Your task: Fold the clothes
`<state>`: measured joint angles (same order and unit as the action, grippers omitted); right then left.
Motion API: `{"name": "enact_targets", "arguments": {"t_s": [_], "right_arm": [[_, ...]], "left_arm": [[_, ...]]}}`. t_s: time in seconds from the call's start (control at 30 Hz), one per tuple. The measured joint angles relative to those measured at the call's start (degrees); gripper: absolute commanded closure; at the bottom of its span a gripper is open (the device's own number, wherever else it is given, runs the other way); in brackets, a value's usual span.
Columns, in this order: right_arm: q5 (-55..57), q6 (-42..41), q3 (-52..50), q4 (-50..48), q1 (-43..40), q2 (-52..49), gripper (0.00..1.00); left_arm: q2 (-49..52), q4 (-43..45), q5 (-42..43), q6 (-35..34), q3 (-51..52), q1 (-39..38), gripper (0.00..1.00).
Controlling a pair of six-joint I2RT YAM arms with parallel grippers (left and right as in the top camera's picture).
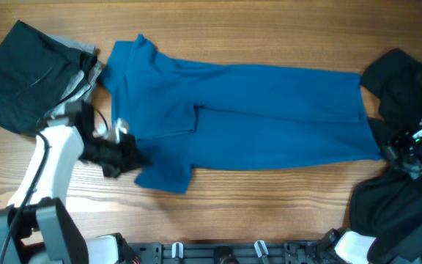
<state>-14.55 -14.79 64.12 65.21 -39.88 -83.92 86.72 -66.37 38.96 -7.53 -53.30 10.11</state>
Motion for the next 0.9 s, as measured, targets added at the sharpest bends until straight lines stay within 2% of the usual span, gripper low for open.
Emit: {"name": "enact_targets", "arguments": {"t_s": [0.1,0.37,0.67,0.8,0.9], "right_arm": [[0.0,0.8,3.7,0.6,0.1,0.1,0.96],[0.4,0.8,3.7,0.1,0.1,0.1,0.96],[-0.7,1.5,3.7,-3.0,0.1,0.1,0.96],[-1.6,1.6,3.7,-4.7,0.1,0.1,0.96],[-3.6,1.1,3.7,-7.1,0.1,0.1,0.96]], "left_arm": [[-1.7,-0.1,-0.1,0.0,-8.5,-0.7,0.96],[-2.5,-1.5,-4.6,0.0,-8.8,-10.5,0.96],[-2.5,17.4,-5.7,-0.5,-8.4,-11.2,0.96],[-2.5,18.8,-6.9,-0.5,-8.4,-11.2,0.96],[-2.5,23.0,-7.9,-1.9,-8.4,-11.2,0.96]]}}
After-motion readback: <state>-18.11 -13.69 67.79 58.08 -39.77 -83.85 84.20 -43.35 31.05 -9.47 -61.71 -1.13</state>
